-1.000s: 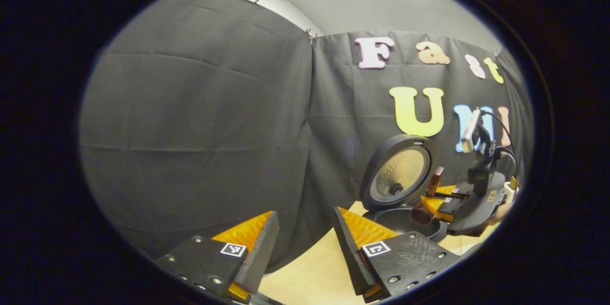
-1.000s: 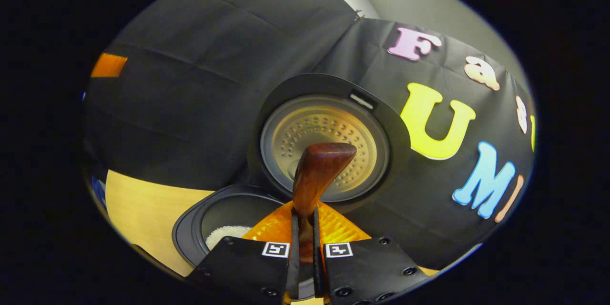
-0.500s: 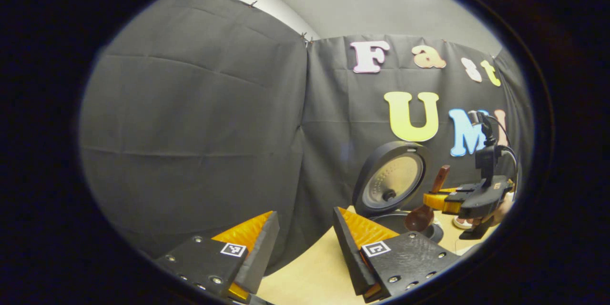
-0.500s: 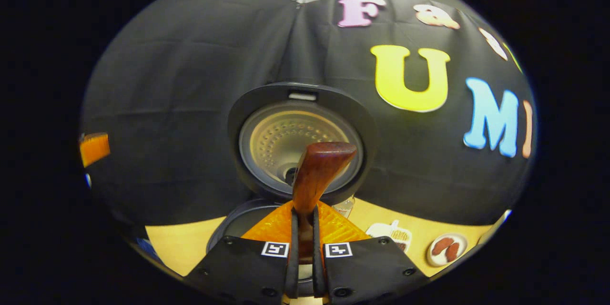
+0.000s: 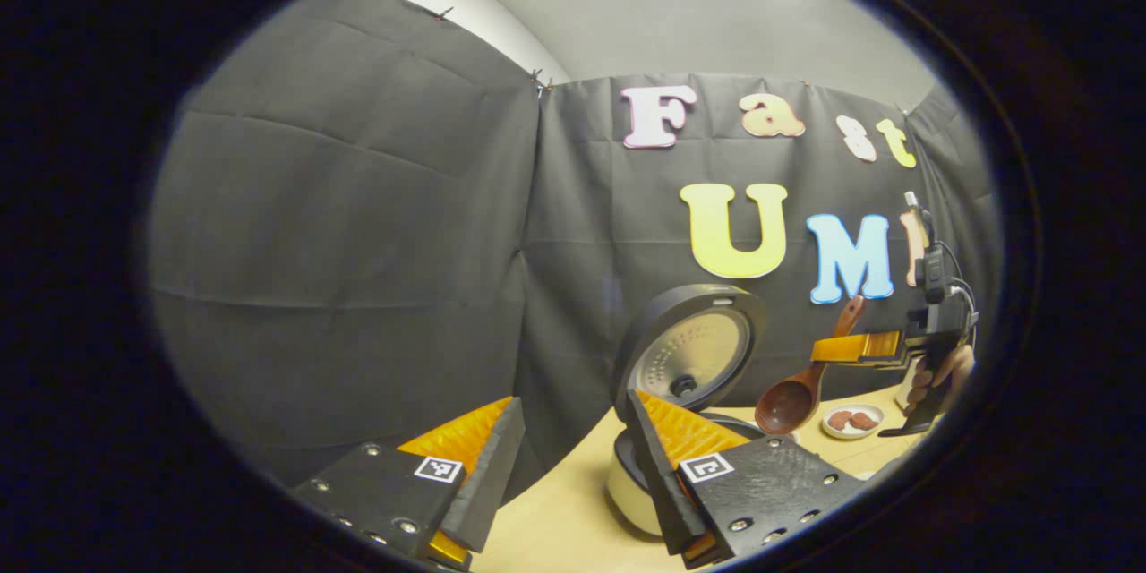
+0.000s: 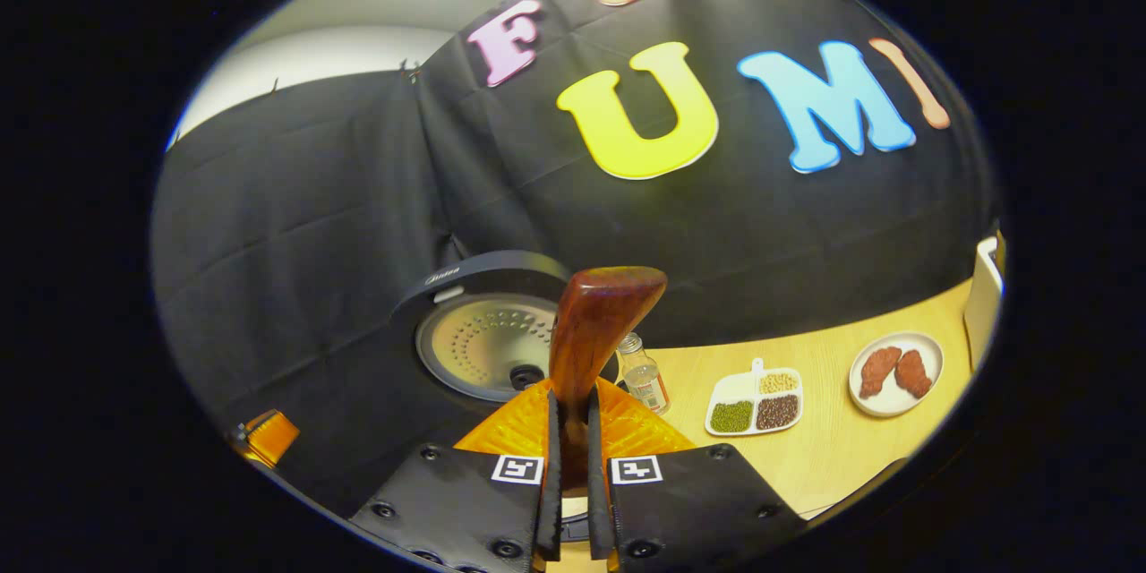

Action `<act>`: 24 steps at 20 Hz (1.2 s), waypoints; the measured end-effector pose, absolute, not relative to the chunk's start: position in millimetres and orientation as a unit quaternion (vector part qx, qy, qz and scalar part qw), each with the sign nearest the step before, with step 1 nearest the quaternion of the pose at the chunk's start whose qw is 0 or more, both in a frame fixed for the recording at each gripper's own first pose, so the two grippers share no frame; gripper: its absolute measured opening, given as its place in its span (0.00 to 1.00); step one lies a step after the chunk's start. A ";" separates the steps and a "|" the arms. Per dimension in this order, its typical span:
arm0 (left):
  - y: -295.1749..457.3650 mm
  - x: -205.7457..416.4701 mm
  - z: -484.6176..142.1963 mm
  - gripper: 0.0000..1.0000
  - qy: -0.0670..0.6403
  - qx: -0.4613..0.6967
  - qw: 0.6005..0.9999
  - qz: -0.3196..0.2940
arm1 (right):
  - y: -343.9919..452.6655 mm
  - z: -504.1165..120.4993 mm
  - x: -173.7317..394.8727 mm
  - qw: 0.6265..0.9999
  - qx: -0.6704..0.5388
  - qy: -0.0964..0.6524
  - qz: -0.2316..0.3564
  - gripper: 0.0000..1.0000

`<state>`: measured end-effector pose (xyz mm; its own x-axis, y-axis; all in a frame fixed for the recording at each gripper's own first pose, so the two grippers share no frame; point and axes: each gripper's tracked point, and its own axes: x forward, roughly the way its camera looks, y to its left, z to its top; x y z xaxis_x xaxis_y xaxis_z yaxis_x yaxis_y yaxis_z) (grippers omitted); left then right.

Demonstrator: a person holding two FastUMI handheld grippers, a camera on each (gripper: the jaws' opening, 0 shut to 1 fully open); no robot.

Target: Close the left gripper, press the button to open the rice cooker; take a wooden spoon from the chopstick holder with the right hand, scoop a spoonful of rice and pour it into the rice cooker, then put the wooden spoon back into the chopstick holder.

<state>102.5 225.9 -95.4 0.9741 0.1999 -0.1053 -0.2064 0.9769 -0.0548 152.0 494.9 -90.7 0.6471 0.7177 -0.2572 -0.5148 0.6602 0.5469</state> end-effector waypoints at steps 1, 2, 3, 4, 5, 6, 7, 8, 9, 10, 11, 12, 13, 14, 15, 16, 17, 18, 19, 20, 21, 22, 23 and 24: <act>219.0 106.9 -94.6 0.73 0.047 -0.033 0.994 0.096 | 483.3 -88.6 154.9 0.880 0.234 0.237 0.339 0.10; 212.9 110.7 -92.5 0.73 0.046 -0.033 0.994 0.089 | 471.0 -87.4 157.9 0.881 0.243 0.238 0.328 0.14; 206.7 113.7 -91.8 0.73 0.044 -0.033 0.995 0.083 | 457.7 -87.6 160.5 0.885 0.247 0.237 0.316 0.13; 199.7 117.7 -90.6 0.72 0.043 -0.034 0.996 0.076 | 444.2 -87.5 163.7 0.889 0.248 0.233 0.305 0.13; 192.8 119.1 -89.0 0.73 0.042 -0.035 0.996 0.070 | 431.4 -87.5 165.4 0.894 0.247 0.230 0.294 0.13; 186.8 120.9 -87.7 0.72 0.042 -0.036 0.996 0.064 | 418.7 -87.7 167.9 0.898 0.247 0.228 0.284 0.13; 180.3 122.8 -86.1 0.72 0.040 -0.036 0.997 0.058 | 406.6 -88.6 168.6 0.901 0.246 0.227 0.275 0.13; 174.0 125.0 -84.3 0.72 0.039 -0.037 0.997 0.052 | 393.6 -89.0 169.8 0.905 0.246 0.225 0.265 0.13; 167.9 127.5 -82.5 0.72 0.037 -0.038 0.998 0.046 | 379.7 -89.1 170.3 0.909 0.245 0.222 0.255 0.13; 161.4 127.5 -79.6 0.72 0.035 -0.038 0.998 0.041 | 365.6 -89.3 171.0 0.913 0.243 0.220 0.244 0.13; 154.9 128.9 -77.2 0.72 0.033 -0.039 0.998 0.036 | 351.5 -90.3 171.1 0.917 0.239 0.218 0.234 0.13; 148.3 129.2 -75.1 0.72 0.032 -0.039 0.998 0.031 | 337.3 -91.3 171.5 0.921 0.237 0.216 0.223 0.13; 141.8 130.5 -74.5 0.72 0.030 -0.039 0.998 0.026 | 322.3 -93.4 170.5 0.924 0.234 0.214 0.212 0.13; 135.7 131.6 -72.6 0.72 0.028 -0.039 0.999 0.022 | 307.7 -95.0 170.1 0.927 0.232 0.213 0.201 0.14; 130.1 131.1 -71.4 0.72 0.027 -0.040 0.999 0.018 | 293.5 -95.6 169.3 0.930 0.231 0.213 0.190 0.13; 124.4 131.2 -69.9 0.72 0.027 -0.041 0.999 0.014 | 279.6 -97.1 168.6 0.932 0.231 0.212 0.180 0.13; 118.8 131.5 -67.9 0.72 0.026 -0.040 0.999 0.011 | 265.3 -98.7 166.4 0.934 0.232 0.212 0.169 0.13; 114.3 131.3 -66.0 0.72 0.025 -0.039 0.999 0.008 | 251.8 -100.1 165.3 0.936 0.233 0.211 0.159 0.13; 109.1 131.9 -65.3 0.72 0.024 -0.039 0.999 0.005 | 238.6 -101.0 163.5 0.938 0.232 0.211 0.149 0.13; 104.1 132.1 -63.7 0.72 0.023 -0.040 0.999 0.001 | 225.5 -102.3 161.6 0.939 0.232 0.210 0.140 0.13; 98.4 132.2 -61.7 0.72 0.022 -0.039 0.999 -0.002 | 212.5 -105.2 159.4 0.941 0.229 0.211 0.131 0.13; 93.9 132.1 -59.4 0.72 0.021 -0.039 0.999 -0.004 | 199.7 -108.4 156.5 0.943 0.225 0.212 0.121 0.13; 89.5 132.7 -57.9 0.72 0.020 -0.039 0.999 -0.007 | 186.9 -111.9 153.6 0.945 0.221 0.213 0.112 0.13; 84.2 134.0 -55.5 0.72 0.019 -0.040 0.999 -0.010 | 176.4 -115.1 149.3 0.947 0.216 0.215 0.103 0.13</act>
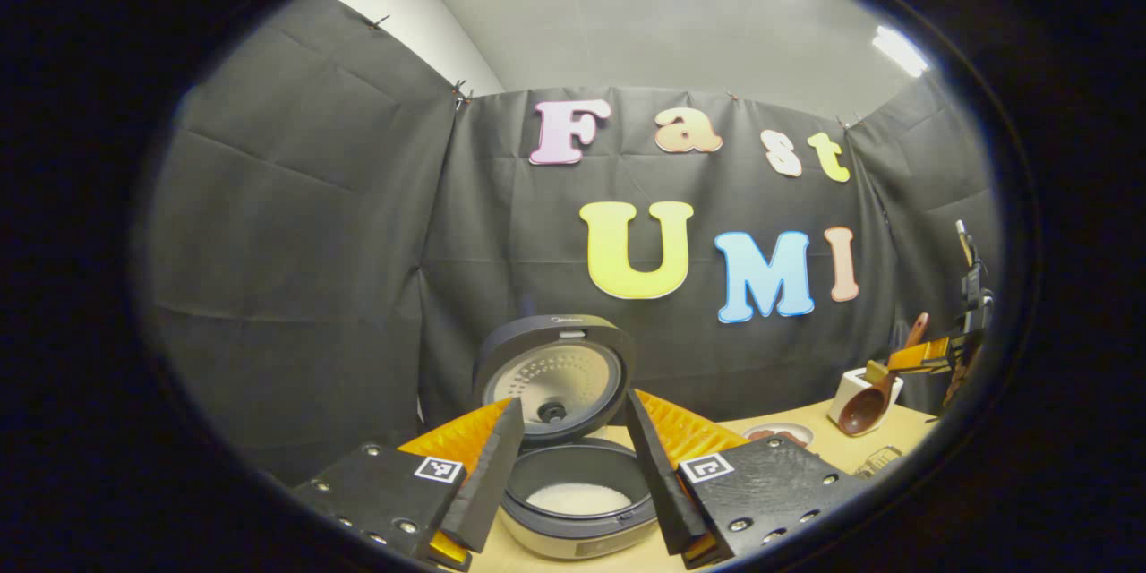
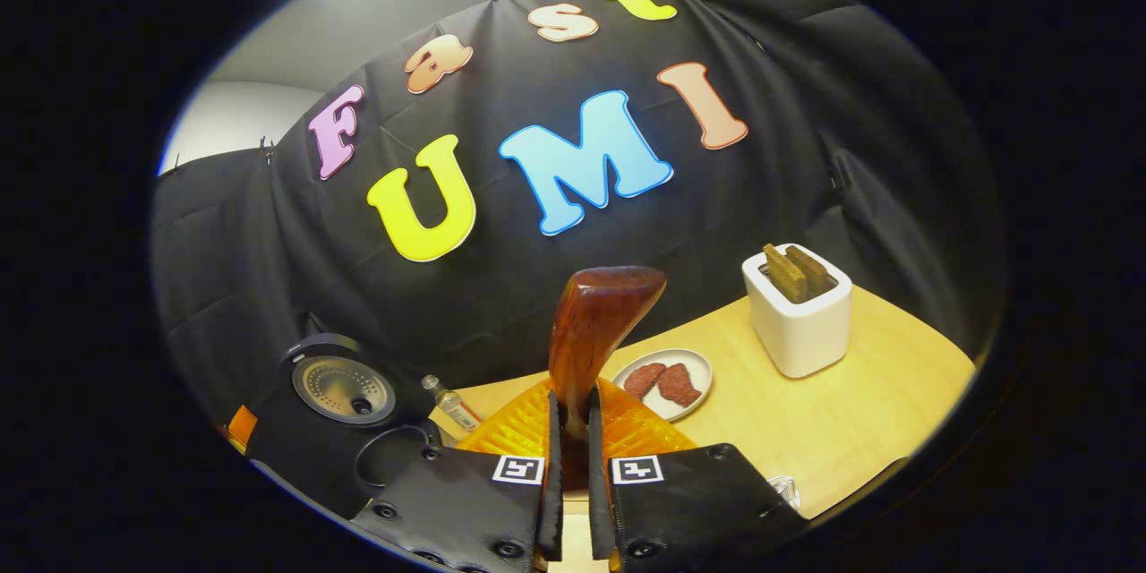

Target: Close the left gripper, press the button to open the rice cooker; take a wooden spoon from the chopstick holder with the right hand, scoop a spoonful of rice and pour it into the rice cooker, then put the wooden spoon back into the chopstick holder.

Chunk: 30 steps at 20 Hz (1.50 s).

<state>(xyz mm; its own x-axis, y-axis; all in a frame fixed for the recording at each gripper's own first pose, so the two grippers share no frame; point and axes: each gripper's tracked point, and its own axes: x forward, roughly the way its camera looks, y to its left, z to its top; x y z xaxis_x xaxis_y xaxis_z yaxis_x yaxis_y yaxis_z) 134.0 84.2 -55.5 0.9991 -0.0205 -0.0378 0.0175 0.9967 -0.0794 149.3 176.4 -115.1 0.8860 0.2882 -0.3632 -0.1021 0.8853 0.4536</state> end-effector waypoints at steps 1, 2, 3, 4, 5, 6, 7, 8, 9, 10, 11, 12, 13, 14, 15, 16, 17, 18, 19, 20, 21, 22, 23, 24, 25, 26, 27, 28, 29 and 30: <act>77.7 134.0 -53.9 0.72 0.018 -0.040 0.999 -0.013 | 164.2 -120.8 145.3 0.948 0.212 0.218 0.094 0.13; 71.8 134.7 -51.1 0.72 0.017 -0.039 0.999 -0.017 | 153.5 -125.2 141.9 0.949 0.209 0.222 0.087 0.13; 66.6 135.5 -49.4 0.72 0.015 -0.038 0.999 -0.021 | 145.1 -129.7 138.5 0.949 0.209 0.225 0.079 0.13; 61.3 135.5 -47.3 0.73 0.014 -0.037 0.999 -0.024 | 136.8 -132.7 134.4 0.948 0.210 0.227 0.073 0.13; 55.9 135.8 -46.7 0.72 0.014 -0.036 0.999 -0.028 | 128.0 -136.9 129.3 0.948 0.209 0.230 0.067 0.13; 51.2 135.2 -45.7 0.73 0.013 -0.036 0.999 -0.031 | 120.1 -142.2 126.2 0.948 0.207 0.233 0.061 0.13; 46.1 135.9 -44.1 0.73 0.013 -0.037 0.999 -0.034 | 112.2 -147.6 121.5 0.949 0.202 0.237 0.054 0.13; 41.1 135.9 -43.1 0.73 0.013 -0.038 0.999 -0.037 | 105.8 -153.2 117.9 0.949 0.198 0.241 0.049 0.13; 37.6 135.6 -42.1 0.73 0.013 -0.038 0.998 -0.040 | 100.7 -159.9 112.6 0.948 0.195 0.245 0.045 0.13; 34.1 134.8 -40.6 0.73 0.013 -0.037 0.998 -0.041 | 96.8 -165.5 108.3 0.948 0.193 0.251 0.042 0.13; 31.0 134.8 -40.0 0.73 0.013 -0.036 0.998 -0.043 | 93.5 -172.2 104.0 0.947 0.191 0.256 0.040 0.13; 28.2 133.8 -37.4 0.72 0.012 -0.035 0.998 -0.044 | 91.1 -179.0 99.8 0.946 0.190 0.262 0.039 0.13; 26.2 133.3 -35.3 0.72 0.011 -0.032 0.998 -0.046 | 89.0 -186.4 96.9 0.944 0.189 0.267 0.037 0.13; 24.5 132.3 -31.9 0.72 0.009 -0.030 0.998 -0.046 | 87.1 -193.0 94.1 0.943 0.187 0.272 0.035 0.17; 23.4 131.7 -30.9 0.72 0.008 -0.027 0.999 -0.046 | 85.4 -201.5 90.8 0.942 0.185 0.279 0.033 0.13; 22.9 130.8 -29.1 0.72 0.007 -0.025 0.999 -0.046 | 84.5 -209.4 87.9 0.940 0.182 0.286 0.032 0.13; 23.2 129.9 -27.9 0.72 0.006 -0.023 0.999 -0.045 | 83.8 -217.6 84.4 0.939 0.180 0.292 0.032 0.13; 22.9 128.8 -27.0 0.72 0.006 -0.021 0.999 -0.044 | 83.4 -225.9 82.0 0.937 0.178 0.299 0.031 0.13; 23.2 127.3 -25.9 0.72 0.006 -0.018 0.999 -0.043 | 83.9 -233.9 79.1 0.934 0.179 0.307 0.032 0.13; 23.9 126.3 -24.8 0.71 0.005 -0.016 0.999 -0.040 | 85.3 -241.2 76.9 0.931 0.181 0.315 0.033 0.13; 24.6 126.0 -24.8 0.73 0.005 -0.015 0.999 -0.039 | 84.9 -247.7 74.9 0.929 0.181 0.320 0.032 0.14; 25.0 125.1 -22.9 0.73 0.005 -0.014 0.999 -0.037 | 84.7 -251.3 74.1 0.927 0.184 0.324 0.032 0.14; 25.6 124.0 -23.2 0.73 0.004 -0.013 0.999 -0.035 | 84.6 -257.8 73.3 0.925 0.185 0.329 0.033 0.14; 26.1 122.5 -21.5 0.72 0.003 -0.013 0.999 -0.033 | 85.1 -260.5 71.2 0.923 0.188 0.335 0.035 0.14; 26.0 121.6 -21.1 0.72 0.002 -0.013 0.999 -0.032 | 84.1 -263.7 72.6 0.923 0.190 0.334 0.034 0.16; 26.3 121.0 -20.8 0.73 0.002 -0.012 0.999 -0.030 | 83.5 -265.8 72.2 0.922 0.190 0.336 0.034 0.16; 26.1 120.4 -21.3 0.72 0.001 -0.013 1.000 -0.029 | 82.8 -267.2 70.9 0.920 0.191 0.340 0.036 0.16; 25.9 119.7 -21.1 0.73 0.001 -0.013 1.000 -0.028 | 83.3 -269.1 69.3 0.919 0.192 0.342 0.037 0.16; 25.4 119.4 -22.1 0.73 0.001 -0.013 1.000 -0.027 | 83.2 -270.7 69.5 0.918 0.193 0.344 0.039 0.16; 25.3 118.3 -21.6 0.73 0.001 -0.013 1.000 -0.026 | 82.6 -274.1 69.2 0.917 0.191 0.347 0.039 0.17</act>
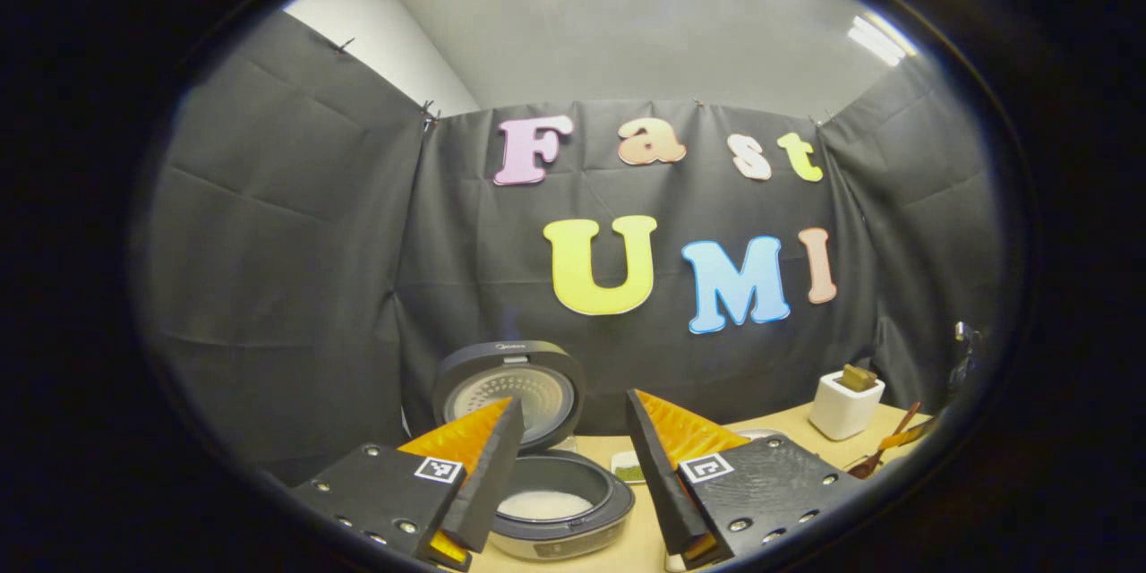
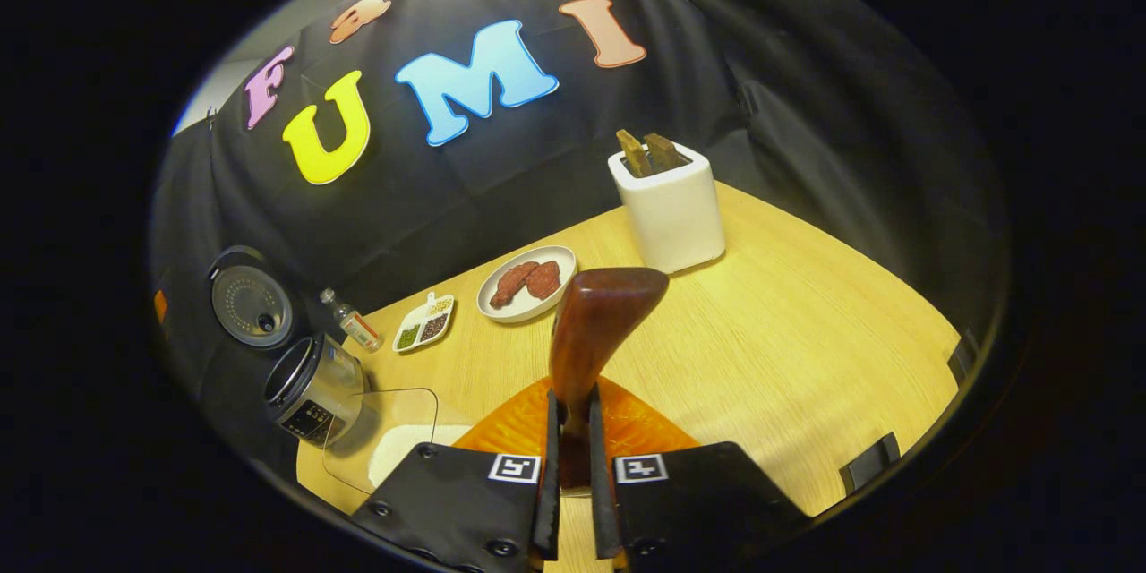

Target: Close the left gripper, press the button to open the rice cooker; take a wooden spoon from the chopstick holder with the right hand, scoop a spoonful of rice and pour it into the rice cooker, then put the wooden spoon back into the chopstick holder.

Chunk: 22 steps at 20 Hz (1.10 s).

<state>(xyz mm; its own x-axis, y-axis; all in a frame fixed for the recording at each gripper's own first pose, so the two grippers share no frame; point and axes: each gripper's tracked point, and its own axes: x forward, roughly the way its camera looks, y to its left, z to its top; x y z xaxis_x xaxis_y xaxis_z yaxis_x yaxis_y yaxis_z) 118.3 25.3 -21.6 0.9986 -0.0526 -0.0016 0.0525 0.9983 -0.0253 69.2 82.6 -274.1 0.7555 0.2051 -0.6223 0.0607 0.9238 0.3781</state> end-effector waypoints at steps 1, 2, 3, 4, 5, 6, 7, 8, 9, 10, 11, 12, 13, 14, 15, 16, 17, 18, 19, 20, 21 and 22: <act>23.9 117.3 -20.7 0.73 0.000 -0.013 1.000 -0.026 | 83.1 -274.9 66.7 0.917 0.190 0.349 0.041 0.17; 23.6 116.5 -20.1 0.74 0.000 -0.012 1.000 -0.026 | 84.1 -277.7 66.4 0.916 0.188 0.353 0.041 0.17; 23.2 116.0 -20.9 0.74 -0.001 -0.012 1.000 -0.025 | 83.3 -278.8 64.6 0.915 0.188 0.355 0.043 0.18; 22.3 116.1 -19.6 0.74 -0.001 -0.013 1.000 -0.025 | 80.9 -276.6 63.9 0.915 0.189 0.354 0.042 0.18; 21.7 116.0 -19.7 0.74 -0.001 -0.015 1.000 -0.026 | 78.9 -275.4 64.4 0.916 0.190 0.350 0.042 0.20; 20.6 115.2 -19.8 0.74 -0.001 -0.015 1.000 -0.026 | 76.5 -271.2 64.8 0.918 0.187 0.347 0.040 0.20; 19.6 115.5 -20.0 0.74 -0.001 -0.016 1.000 -0.026 | 72.9 -270.0 64.4 0.920 0.182 0.344 0.038 0.31; 18.5 114.8 -18.9 0.74 -0.002 -0.016 1.000 -0.027 | 69.1 -266.2 65.5 0.924 0.176 0.338 0.038 0.32; 16.4 115.0 -18.9 0.73 -0.002 -0.017 0.999 -0.029 | 64.9 -264.5 66.7 0.926 0.168 0.335 0.035 0.36; 14.6 115.0 -18.1 0.73 -0.003 -0.017 0.999 -0.030 | 61.8 -259.1 65.6 0.930 0.161 0.330 0.034 0.45; 13.4 115.5 -19.2 0.74 -0.003 -0.017 0.999 -0.032 | 57.9 -254.8 64.9 0.933 0.152 0.324 0.033 0.65; 12.1 115.5 -19.3 0.74 -0.002 -0.017 0.999 -0.032 | 53.8 -251.1 65.1 0.937 0.141 0.318 0.030 0.72; 10.8 116.3 -19.8 0.74 -0.002 -0.018 0.999 -0.033 | 44.9 -242.3 68.1 0.942 0.128 0.311 0.027 0.89; 10.4 116.2 -20.6 0.74 -0.001 -0.020 0.999 -0.034 | 40.4 -238.7 66.1 0.945 0.114 0.307 0.025 0.93; 10.7 115.7 -21.4 0.74 0.000 -0.021 0.999 -0.035 | 37.1 -234.2 64.0 0.948 0.099 0.302 0.023 0.99; 11.4 116.6 -21.1 0.74 0.000 -0.022 0.999 -0.034 | 32.5 -228.3 63.9 0.952 0.083 0.294 0.020 0.98; 11.5 118.1 -22.7 0.74 0.001 -0.023 0.999 -0.034 | 28.4 -221.3 64.4 0.957 0.066 0.284 0.017 0.98; 11.6 119.1 -23.8 0.74 0.002 -0.024 0.999 -0.034 | 24.3 -211.7 65.7 0.961 0.051 0.271 0.015 0.98; 12.1 120.0 -24.5 0.74 0.004 -0.026 0.999 -0.034 | 22.1 -203.1 66.1 0.965 0.039 0.260 0.013 0.98; 12.1 121.8 -25.3 0.74 0.005 -0.028 0.999 -0.034 | 20.5 -193.9 66.7 0.968 0.029 0.250 0.012 0.98; 11.9 122.0 -25.6 0.74 0.006 -0.029 0.999 -0.034 | 19.9 -184.2 67.1 0.970 0.023 0.240 0.012 0.98; 11.8 123.6 -25.2 0.74 0.007 -0.030 0.999 -0.035 | 19.0 -174.3 68.7 0.973 0.020 0.229 0.010 0.98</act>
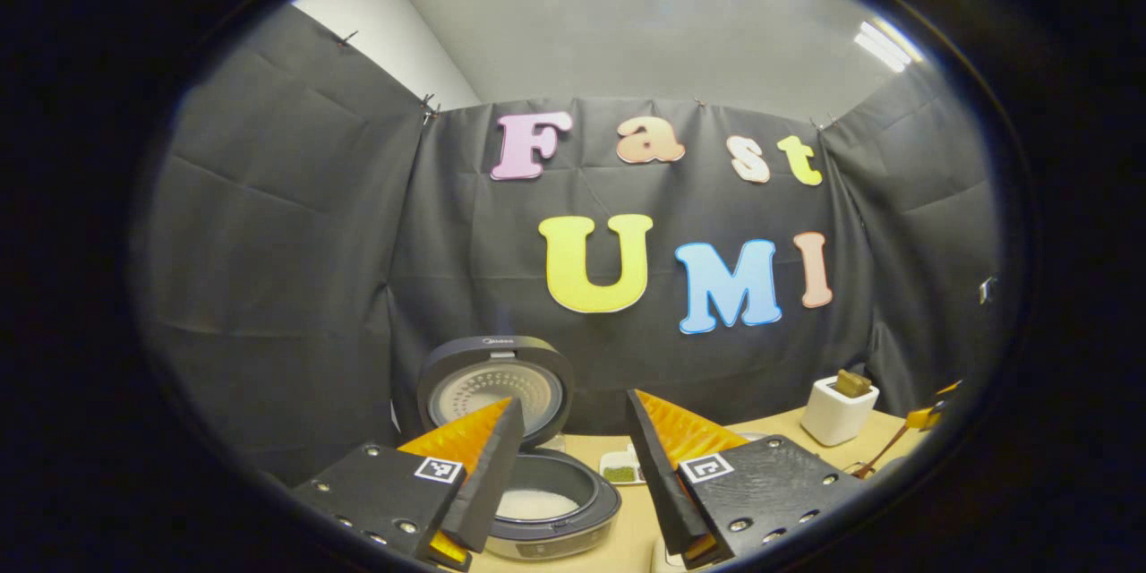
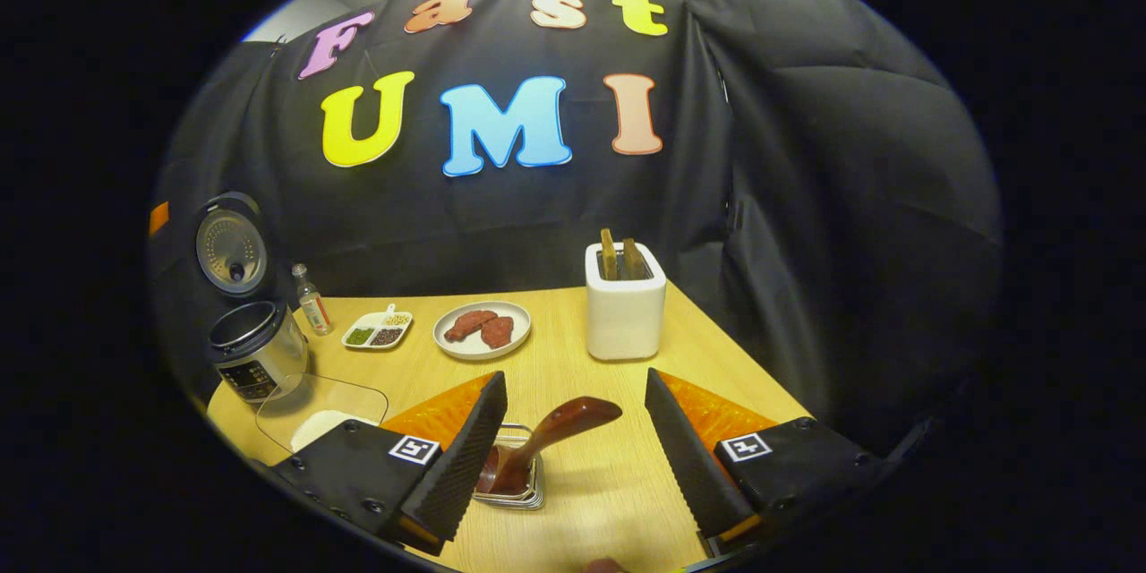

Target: Close the left gripper, press the button to open the rice cooker; take a wooden spoon from the chopstick holder with the right hand, scoop a spoonful of rice and pour it into the rice cooker, then put the wooden spoon back into the chopstick holder.

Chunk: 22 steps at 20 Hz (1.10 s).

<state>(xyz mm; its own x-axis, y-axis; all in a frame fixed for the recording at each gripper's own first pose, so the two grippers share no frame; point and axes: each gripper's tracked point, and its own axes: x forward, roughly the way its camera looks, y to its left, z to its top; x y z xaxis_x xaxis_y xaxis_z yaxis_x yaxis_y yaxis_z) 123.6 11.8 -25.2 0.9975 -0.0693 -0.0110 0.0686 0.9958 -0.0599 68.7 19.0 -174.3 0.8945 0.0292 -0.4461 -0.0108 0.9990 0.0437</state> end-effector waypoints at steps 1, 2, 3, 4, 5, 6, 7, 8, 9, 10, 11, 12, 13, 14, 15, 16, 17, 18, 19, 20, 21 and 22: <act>12.3 125.2 -25.4 0.74 0.007 -0.030 0.999 -0.035 | 18.5 -164.2 70.2 0.975 0.020 0.219 0.008 0.98; 12.1 127.3 -25.4 0.74 0.007 -0.029 0.999 -0.036 | 18.7 -154.6 72.2 0.977 0.021 0.210 0.006 0.98; 12.6 130.0 -24.8 0.73 0.006 -0.028 0.999 -0.037 | 18.1 -147.5 72.6 0.979 0.023 0.203 0.005 0.98; 12.9 131.6 -23.8 0.72 0.006 -0.026 0.999 -0.038 | 17.6 -141.0 73.1 0.980 0.024 0.198 0.004 0.98; 14.0 134.0 -24.2 0.72 0.006 -0.026 0.999 -0.038 | 16.6 -134.4 74.1 0.981 0.024 0.192 0.002 0.98; 15.3 136.0 -23.3 0.73 0.006 -0.027 0.999 -0.038 | 15.6 -127.2 75.2 0.982 0.023 0.185 0.001 0.98; 17.6 139.1 -23.2 0.73 0.006 -0.027 0.999 -0.037 | 15.1 -121.5 75.8 0.984 0.021 0.179 -0.002 0.98; 20.8 144.2 -22.1 0.72 0.008 -0.026 0.999 -0.035 | 14.8 -115.6 76.6 0.985 0.018 0.173 -0.003 0.98; 24.8 150.8 -22.3 0.72 0.008 -0.027 0.999 -0.033 | 15.3 -111.4 77.2 0.986 0.013 0.169 -0.005 0.98; 29.2 157.1 -20.0 0.72 0.006 -0.027 0.999 -0.029 | 16.0 -106.7 77.7 0.986 0.010 0.165 -0.007 0.98; 36.0 165.4 -16.7 0.74 0.003 -0.025 0.999 -0.025 | 15.8 -103.7 78.2 0.987 0.008 0.161 -0.010 0.98; 42.9 172.7 -12.8 0.72 0.000 -0.022 1.000 -0.021 | 15.7 -101.1 78.2 0.987 0.008 0.158 -0.014 0.98; 48.1 182.0 -9.3 0.74 -0.003 -0.020 1.000 -0.017 | 17.5 -99.7 78.4 0.987 0.012 0.157 -0.018 0.98; 54.2 190.6 -4.2 0.72 -0.006 -0.019 1.000 -0.014 | 19.5 -97.8 78.0 0.987 0.016 0.156 -0.021 0.98; 60.6 200.2 -0.9 0.73 -0.010 -0.018 1.000 -0.010 | 20.5 -97.0 80.0 0.987 0.018 0.156 -0.025 0.98; 66.0 210.7 2.3 0.71 -0.013 -0.017 1.000 -0.008 | 21.3 -96.3 80.4 0.987 0.019 0.154 -0.030 0.98; 71.3 220.6 4.6 0.72 -0.016 -0.018 1.000 -0.006 | 22.5 -96.7 80.3 0.987 0.017 0.153 -0.034 0.98; 76.7 230.7 6.8 0.71 -0.018 -0.020 1.000 -0.006 | 24.1 -96.8 80.4 0.987 0.015 0.153 -0.037 0.98; 81.2 241.9 8.2 0.74 -0.019 -0.023 1.000 -0.005 | 26.4 -98.0 80.9 0.987 0.012 0.153 -0.042 0.98; 86.3 254.3 8.9 0.72 -0.018 -0.026 0.999 -0.004 | 28.3 -98.6 80.9 0.987 0.011 0.152 -0.045 0.98; 90.0 266.3 6.8 0.71 -0.015 -0.030 0.999 -0.003 | 31.4 -99.2 81.2 0.987 0.011 0.153 -0.049 0.98; 94.8 277.7 3.5 0.71 -0.009 -0.033 0.999 -0.002 | 34.3 -98.2 80.6 0.987 0.013 0.152 -0.052 0.98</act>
<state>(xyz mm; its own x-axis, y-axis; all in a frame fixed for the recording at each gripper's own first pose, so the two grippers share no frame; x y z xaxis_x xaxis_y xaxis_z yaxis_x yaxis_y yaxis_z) 277.7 94.8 3.5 0.9998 -0.0036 0.0180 0.0048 0.9977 -0.0669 80.6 34.3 -98.2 0.9482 -0.0990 -0.3019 0.1066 0.9943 0.0089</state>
